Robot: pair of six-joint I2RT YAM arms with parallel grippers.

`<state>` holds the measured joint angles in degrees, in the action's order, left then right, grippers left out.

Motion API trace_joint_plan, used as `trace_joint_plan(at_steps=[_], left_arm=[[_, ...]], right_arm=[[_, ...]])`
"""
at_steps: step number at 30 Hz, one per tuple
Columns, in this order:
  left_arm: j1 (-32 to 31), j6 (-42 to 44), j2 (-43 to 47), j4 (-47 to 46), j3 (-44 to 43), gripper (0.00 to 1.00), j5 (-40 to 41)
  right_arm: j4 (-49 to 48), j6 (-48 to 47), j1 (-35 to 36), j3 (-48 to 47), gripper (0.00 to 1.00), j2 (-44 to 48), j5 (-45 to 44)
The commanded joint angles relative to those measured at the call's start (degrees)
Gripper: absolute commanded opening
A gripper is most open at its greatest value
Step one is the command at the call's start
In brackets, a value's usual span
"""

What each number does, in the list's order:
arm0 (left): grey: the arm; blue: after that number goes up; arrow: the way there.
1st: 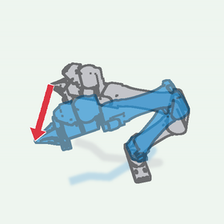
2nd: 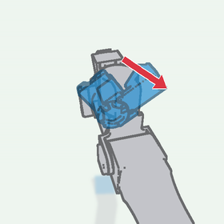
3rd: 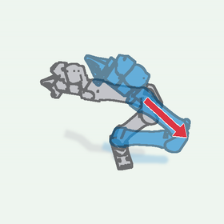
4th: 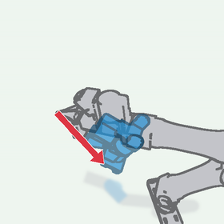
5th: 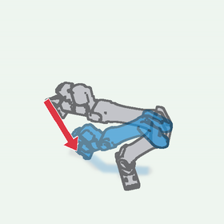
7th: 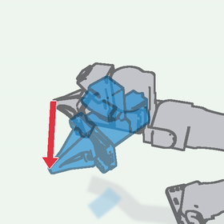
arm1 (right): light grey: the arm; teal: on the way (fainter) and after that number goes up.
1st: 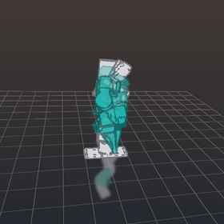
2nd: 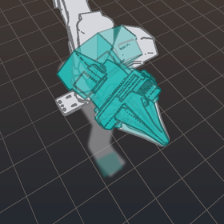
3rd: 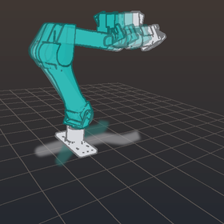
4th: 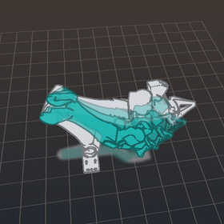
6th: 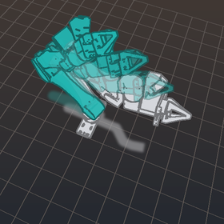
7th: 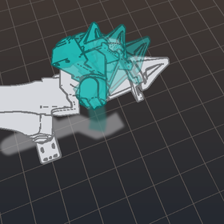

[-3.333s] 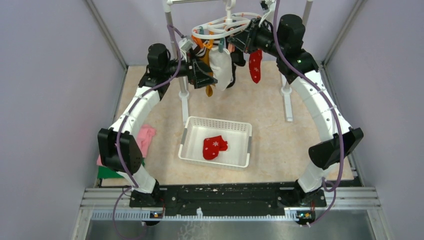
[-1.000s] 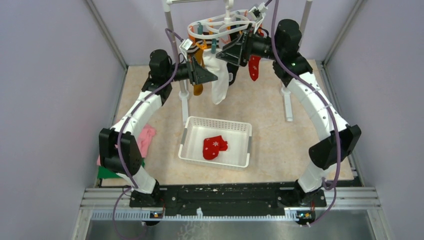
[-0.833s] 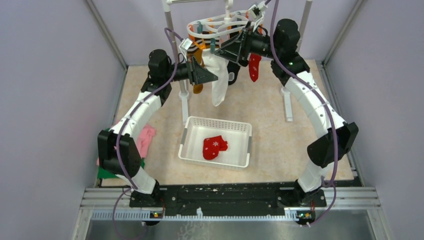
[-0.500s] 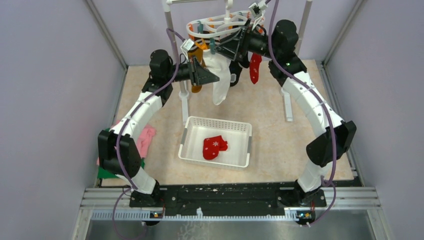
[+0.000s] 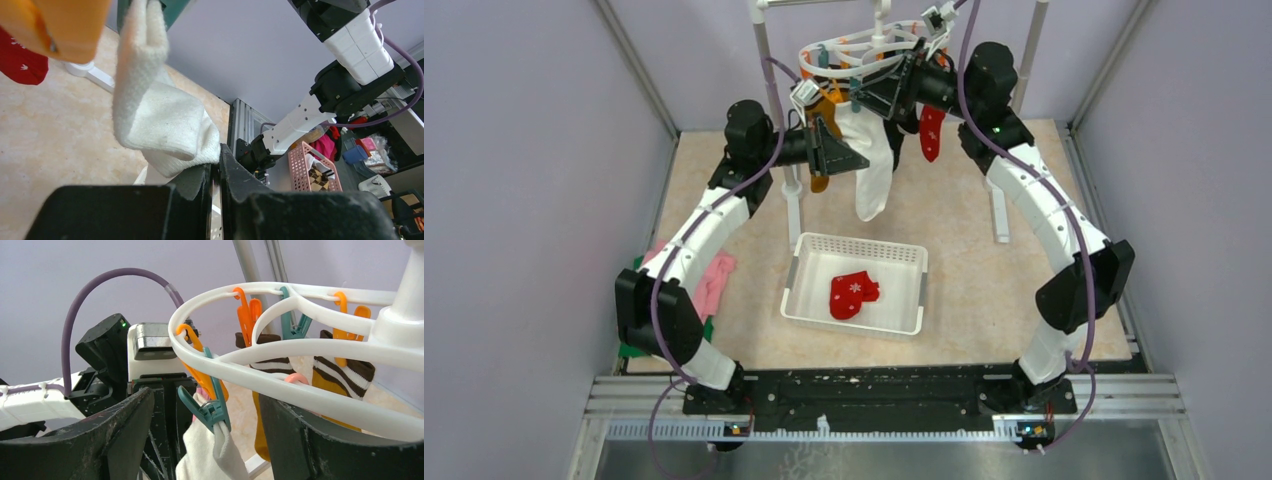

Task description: Remove the socks clipped to the hanger

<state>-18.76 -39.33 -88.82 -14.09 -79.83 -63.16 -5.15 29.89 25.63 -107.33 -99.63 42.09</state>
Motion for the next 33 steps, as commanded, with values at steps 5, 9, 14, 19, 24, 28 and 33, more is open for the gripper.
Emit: trace_joint_plan(at_steps=[5,9,14,19,24,28,33], left_arm=[[-0.99,-0.24,2.07,-0.4,-2.94,0.13,-0.5],[-1.44,-0.35,1.79,-0.3,-3.44,0.13,-0.39],[-1.95,0.23,1.24,0.18,-4.33,0.14,-0.05],[-2.23,0.92,1.23,0.79,-4.97,0.14,-0.1],[-2.77,1.49,1.61,1.48,-4.91,0.14,-0.39],[-2.95,2.54,2.01,2.55,-4.94,0.13,-0.56],[-3.26,2.97,2.54,3.06,-4.5,0.13,-0.57]], right_arm=[[-7.97,5.03,0.69,-1.25,0.66,-1.08,2.71],[-9.88,6.48,0.89,-0.8,0.51,-1.09,2.57],[-10.43,7.35,1.1,-0.56,0.41,-1.44,1.46],[-8.31,6.33,1.09,1.0,0.58,-0.52,-0.02],[-9.72,5.23,1.08,8.08,0.68,2.86,-3.23],[-8.82,4.23,1.04,8.67,0.72,3.12,-5.76],[-12.42,7.41,1.09,5.96,0.7,1.34,-4.65]])
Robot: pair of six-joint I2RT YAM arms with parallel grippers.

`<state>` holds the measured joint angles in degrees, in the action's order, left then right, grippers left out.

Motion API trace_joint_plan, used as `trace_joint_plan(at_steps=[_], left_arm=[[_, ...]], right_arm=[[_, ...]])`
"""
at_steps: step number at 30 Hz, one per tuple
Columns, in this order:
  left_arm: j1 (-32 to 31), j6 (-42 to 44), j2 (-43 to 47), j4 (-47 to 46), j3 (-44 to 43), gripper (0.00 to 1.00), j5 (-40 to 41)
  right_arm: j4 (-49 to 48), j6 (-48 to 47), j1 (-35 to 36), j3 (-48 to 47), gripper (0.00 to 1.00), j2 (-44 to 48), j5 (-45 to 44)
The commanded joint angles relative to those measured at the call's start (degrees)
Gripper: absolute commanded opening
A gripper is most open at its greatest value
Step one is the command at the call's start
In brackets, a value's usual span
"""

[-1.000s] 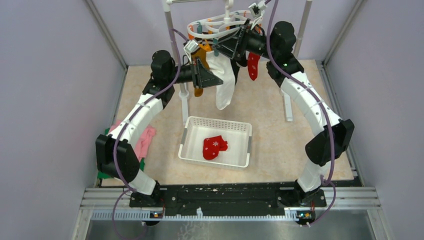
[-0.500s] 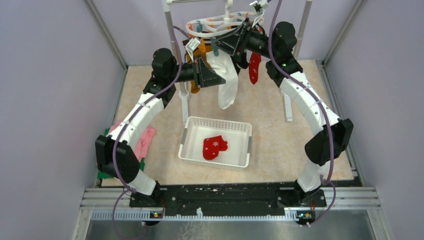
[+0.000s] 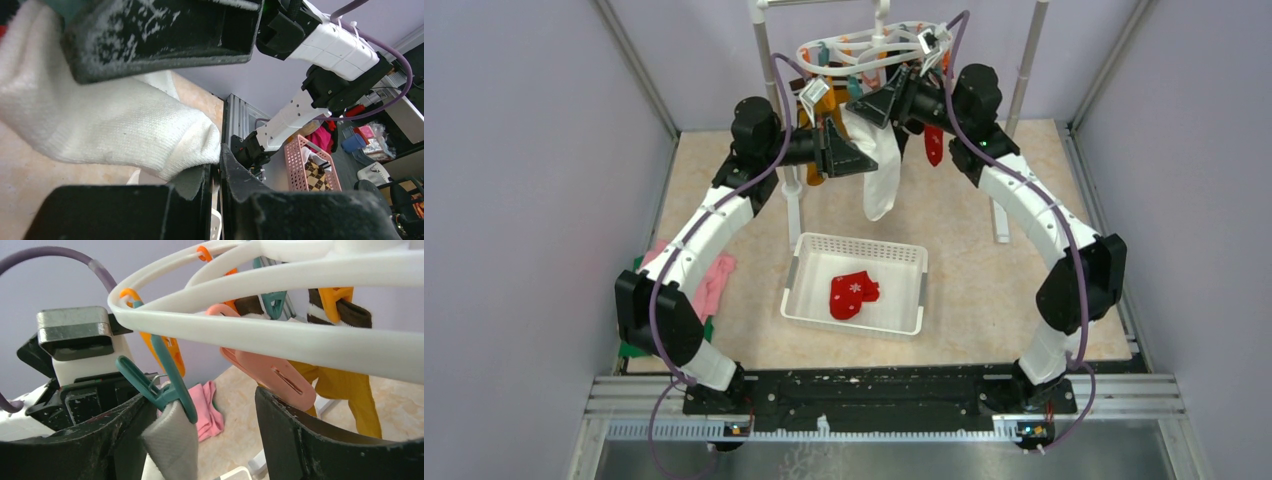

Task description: Remove the socks clipped to the hanger

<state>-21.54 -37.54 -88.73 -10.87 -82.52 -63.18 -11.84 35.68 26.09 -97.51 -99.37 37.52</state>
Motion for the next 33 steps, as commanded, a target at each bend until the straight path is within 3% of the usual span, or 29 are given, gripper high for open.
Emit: trace_joint_plan(at_steps=[1,6,19,27,32,33], left_arm=[[-0.52,1.58,2.58,0.2,-1.73,0.13,-0.42],[-0.52,3.06,2.64,1.61,-1.7,0.13,-0.24],[-1.05,3.35,2.75,1.75,-1.85,0.13,0.16],[-1.05,7.46,3.52,5.82,-1.99,0.13,0.43],[-1.05,25.94,5.28,22.48,-1.15,0.13,5.52],[-1.05,28.18,5.77,24.05,0.07,0.13,6.22]], right_arm=[[-6.89,2.85,0.6,-4.65,0.69,0.45,0.64],[-11.84,6.3,1.34,-5.62,0.63,-0.81,1.95],[-9.77,5.36,2.3,-8.14,0.54,-2.47,0.09],[-7.31,3.29,2.24,-7.78,0.21,-1.13,-1.79],[-4.78,2.2,0.97,-8.47,0.0,0.06,-2.71],[-4.13,2.0,0.72,-8.87,0.0,0.06,-2.64]])
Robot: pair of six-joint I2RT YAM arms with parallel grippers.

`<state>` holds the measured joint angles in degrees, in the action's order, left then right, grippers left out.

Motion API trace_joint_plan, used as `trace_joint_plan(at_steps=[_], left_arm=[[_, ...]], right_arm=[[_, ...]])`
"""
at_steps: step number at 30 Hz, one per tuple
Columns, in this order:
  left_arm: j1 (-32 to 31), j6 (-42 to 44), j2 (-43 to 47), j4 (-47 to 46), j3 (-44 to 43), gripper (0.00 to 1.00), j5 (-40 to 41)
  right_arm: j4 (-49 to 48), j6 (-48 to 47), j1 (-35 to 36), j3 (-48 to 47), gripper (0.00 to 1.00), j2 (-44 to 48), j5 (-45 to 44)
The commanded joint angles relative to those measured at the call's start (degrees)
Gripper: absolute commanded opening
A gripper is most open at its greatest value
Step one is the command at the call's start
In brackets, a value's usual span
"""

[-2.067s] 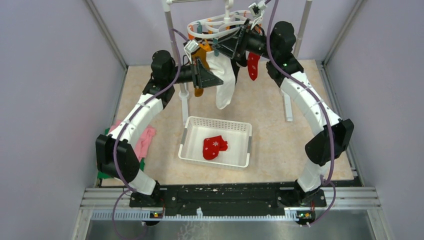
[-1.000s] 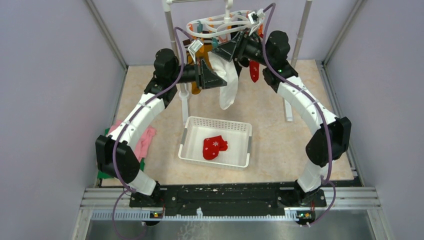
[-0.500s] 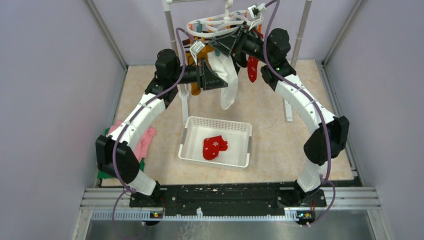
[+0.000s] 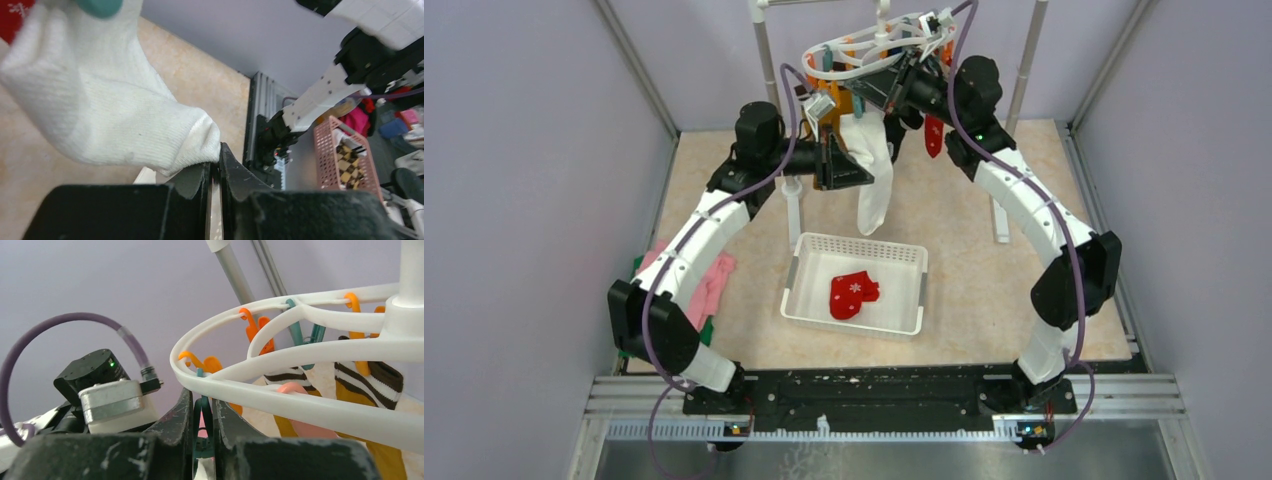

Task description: Remove the socks clipped to the hanger

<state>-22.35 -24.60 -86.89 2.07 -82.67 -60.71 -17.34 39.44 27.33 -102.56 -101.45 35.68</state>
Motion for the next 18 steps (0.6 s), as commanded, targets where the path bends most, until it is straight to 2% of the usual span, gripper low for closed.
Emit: trace_joint_plan(at_steps=[1,3,8,11,18], left_arm=[[-0.24,17.0,4.65,11.93,1.56,0.14,4.12],[-0.32,18.49,5.64,12.34,4.04,0.16,4.43],[-0.41,23.51,6.16,16.78,5.86,0.41,5.43],[-0.41,27.36,7.6,18.97,8.58,0.51,7.78],[-0.85,34.02,7.78,25.54,13.83,0.61,12.53]], right_arm=[[2.02,-1.96,-0.71,-4.06,0.0,2.13,-0.83],[2.67,-2.09,-1.09,-4.22,0.0,2.42,-0.89],[4.32,-3.24,-2.27,-2.04,0.0,5.49,-1.93],[5.78,-3.98,-3.4,-0.37,0.0,8.28,-2.39],[9.7,-5.25,-4.71,1.7,0.0,11.9,-3.78]])
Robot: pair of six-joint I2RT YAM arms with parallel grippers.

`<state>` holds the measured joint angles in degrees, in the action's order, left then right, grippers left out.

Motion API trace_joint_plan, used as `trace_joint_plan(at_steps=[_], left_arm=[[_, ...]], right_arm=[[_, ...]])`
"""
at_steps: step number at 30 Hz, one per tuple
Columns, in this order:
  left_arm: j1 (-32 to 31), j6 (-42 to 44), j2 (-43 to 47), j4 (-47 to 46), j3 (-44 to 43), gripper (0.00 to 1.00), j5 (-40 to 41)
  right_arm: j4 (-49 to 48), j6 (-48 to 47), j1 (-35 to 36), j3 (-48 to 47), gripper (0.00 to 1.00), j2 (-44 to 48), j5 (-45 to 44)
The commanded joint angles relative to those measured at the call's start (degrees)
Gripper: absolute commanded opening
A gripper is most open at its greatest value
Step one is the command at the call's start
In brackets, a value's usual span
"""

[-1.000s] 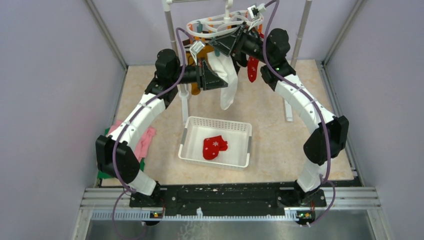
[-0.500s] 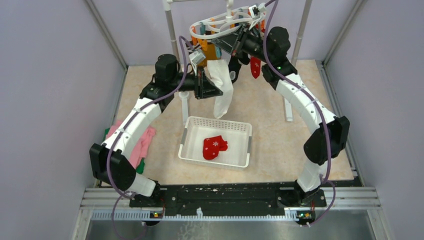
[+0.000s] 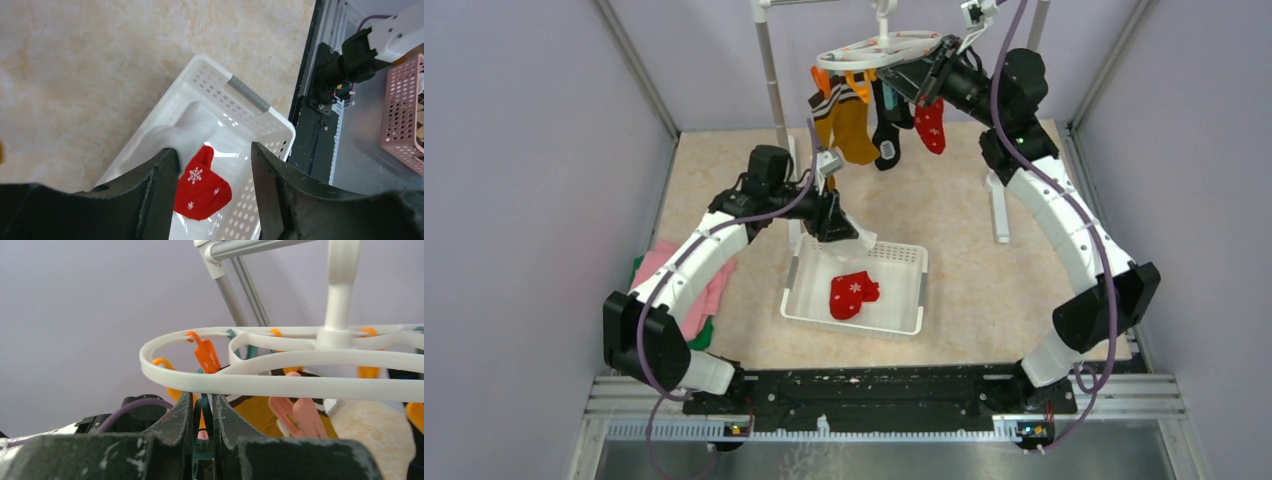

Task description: Remove the socks clipped to the hanger

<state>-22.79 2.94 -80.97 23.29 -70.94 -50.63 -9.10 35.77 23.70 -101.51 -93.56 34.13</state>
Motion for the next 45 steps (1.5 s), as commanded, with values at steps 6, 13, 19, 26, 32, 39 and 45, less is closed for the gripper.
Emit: trace_joint_plan(at_steps=[6,13,19,26,32,39,45], left_arm=[[-0.72,14.41,1.93,11.66,5.19,0.69,4.06],[-1.12,23.69,2.92,19.21,3.7,0.99,8.23],[-0.8,18.54,8.15,15.27,-0.79,0.99,13.14],[0.14,3.21,2.1,6.38,-11.53,0.99,15.01],[0.67,-1.86,-3.25,-2.16,-19.28,0.99,20.01],[0.7,-4.84,-7.29,-6.41,-22.22,0.99,11.48],[0.78,-5.56,-7.05,-7.44,-20.03,0.99,6.73]], right_arm=[[3.81,-2.88,-1.54,1.46,0.0,5.74,-3.72],[8.15,-4.85,-1.64,0.0,0.0,5.85,-5.55],[10.79,-7.15,-2.48,1.66,0.0,7.36,-7.54],[9.92,-4.2,-4.72,2.76,0.0,8.14,-6.16],[12.06,-5.35,-4.88,2.66,0.0,8.83,-6.12],[13.34,-5.62,-5.34,2.6,0.01,8.79,-5.7],[13.36,-4.77,-7.43,3.45,0.02,10.0,-5.13]])
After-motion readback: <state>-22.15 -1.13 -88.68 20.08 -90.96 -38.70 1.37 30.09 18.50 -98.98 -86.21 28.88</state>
